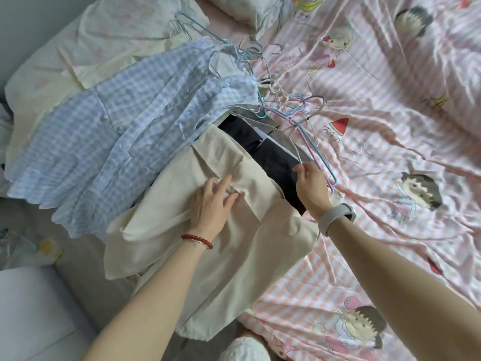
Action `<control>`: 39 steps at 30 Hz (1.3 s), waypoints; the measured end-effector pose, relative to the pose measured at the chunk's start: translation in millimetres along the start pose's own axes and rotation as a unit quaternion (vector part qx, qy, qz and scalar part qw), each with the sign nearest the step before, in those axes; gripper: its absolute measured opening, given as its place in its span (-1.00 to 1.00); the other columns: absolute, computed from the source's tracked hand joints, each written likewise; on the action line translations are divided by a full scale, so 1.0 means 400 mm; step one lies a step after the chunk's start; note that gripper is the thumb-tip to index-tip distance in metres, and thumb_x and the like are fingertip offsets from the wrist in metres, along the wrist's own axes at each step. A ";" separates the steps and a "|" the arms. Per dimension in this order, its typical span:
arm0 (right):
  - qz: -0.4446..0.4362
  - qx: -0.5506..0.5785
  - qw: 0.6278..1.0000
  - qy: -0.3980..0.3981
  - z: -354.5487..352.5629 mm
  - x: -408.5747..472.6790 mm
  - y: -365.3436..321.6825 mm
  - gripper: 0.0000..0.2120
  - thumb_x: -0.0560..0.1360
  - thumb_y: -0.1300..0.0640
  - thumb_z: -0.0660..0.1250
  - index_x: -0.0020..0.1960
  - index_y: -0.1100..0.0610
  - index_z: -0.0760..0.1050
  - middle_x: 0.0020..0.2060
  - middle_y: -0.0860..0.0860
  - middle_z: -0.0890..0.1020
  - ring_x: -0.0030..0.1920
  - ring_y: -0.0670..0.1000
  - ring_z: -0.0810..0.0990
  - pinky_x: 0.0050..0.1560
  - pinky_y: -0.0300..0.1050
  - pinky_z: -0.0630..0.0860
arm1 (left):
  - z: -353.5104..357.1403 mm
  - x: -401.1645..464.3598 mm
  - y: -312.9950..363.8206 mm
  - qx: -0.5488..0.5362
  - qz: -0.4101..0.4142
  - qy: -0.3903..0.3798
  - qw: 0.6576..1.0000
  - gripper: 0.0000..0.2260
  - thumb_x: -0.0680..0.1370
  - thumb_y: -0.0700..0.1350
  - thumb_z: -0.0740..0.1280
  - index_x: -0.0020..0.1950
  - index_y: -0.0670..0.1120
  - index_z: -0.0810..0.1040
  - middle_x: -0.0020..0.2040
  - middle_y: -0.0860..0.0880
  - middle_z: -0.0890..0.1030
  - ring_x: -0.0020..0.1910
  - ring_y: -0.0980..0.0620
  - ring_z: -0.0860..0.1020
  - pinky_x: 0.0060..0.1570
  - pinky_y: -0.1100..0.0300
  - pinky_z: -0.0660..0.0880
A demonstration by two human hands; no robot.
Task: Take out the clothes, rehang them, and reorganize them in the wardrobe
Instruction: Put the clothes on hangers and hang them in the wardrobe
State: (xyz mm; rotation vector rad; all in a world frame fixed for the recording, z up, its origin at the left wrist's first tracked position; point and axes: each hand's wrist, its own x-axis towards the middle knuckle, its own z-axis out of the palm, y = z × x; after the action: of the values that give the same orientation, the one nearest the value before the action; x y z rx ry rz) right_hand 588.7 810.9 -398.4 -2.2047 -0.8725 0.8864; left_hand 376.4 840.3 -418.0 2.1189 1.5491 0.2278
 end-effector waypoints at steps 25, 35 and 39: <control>-0.410 0.091 0.907 0.014 -0.260 -0.548 -0.202 -0.82 0.53 0.11 0.26 -0.11 0.20 0.57 -0.35 0.11 0.61 -0.25 0.15 0.53 -0.23 -0.04 0.35 | -0.287 -0.769 0.177 -0.019 0.001 0.384 0.923 -0.82 0.45 -0.21 0.34 0.01 -0.21 0.65 -0.17 -0.09 0.58 -0.22 0.12 0.51 -0.23 0.32 0.49; -0.471 -0.028 0.866 -0.166 -0.149 -0.834 -0.280 -0.79 0.56 0.07 0.17 -0.03 0.10 0.55 -0.18 0.12 0.62 -0.09 0.23 0.54 -0.24 -0.08 0.32 | -0.302 -1.265 0.259 0.009 -0.113 0.517 0.848 -0.88 0.45 -0.28 0.34 -0.07 -0.26 0.64 -0.13 0.07 0.49 -0.27 0.12 0.47 -0.31 0.29 0.41; -0.440 -0.038 0.873 -0.206 -0.109 -0.888 -0.239 -0.77 0.56 0.05 0.16 -0.03 0.12 0.56 -0.19 0.10 0.60 -0.08 0.21 0.53 -0.19 -0.07 0.36 | -0.269 -1.419 0.258 0.021 -0.125 0.527 0.840 -0.84 0.50 -0.11 0.27 -0.06 -0.15 0.60 -0.14 0.09 0.47 -0.34 0.16 0.42 -0.36 0.36 0.32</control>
State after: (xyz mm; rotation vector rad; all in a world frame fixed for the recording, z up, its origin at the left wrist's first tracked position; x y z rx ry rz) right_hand 389.5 591.1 -176.9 -1.3822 -1.9216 0.8412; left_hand 227.0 321.9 -187.3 1.8230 2.3752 1.4636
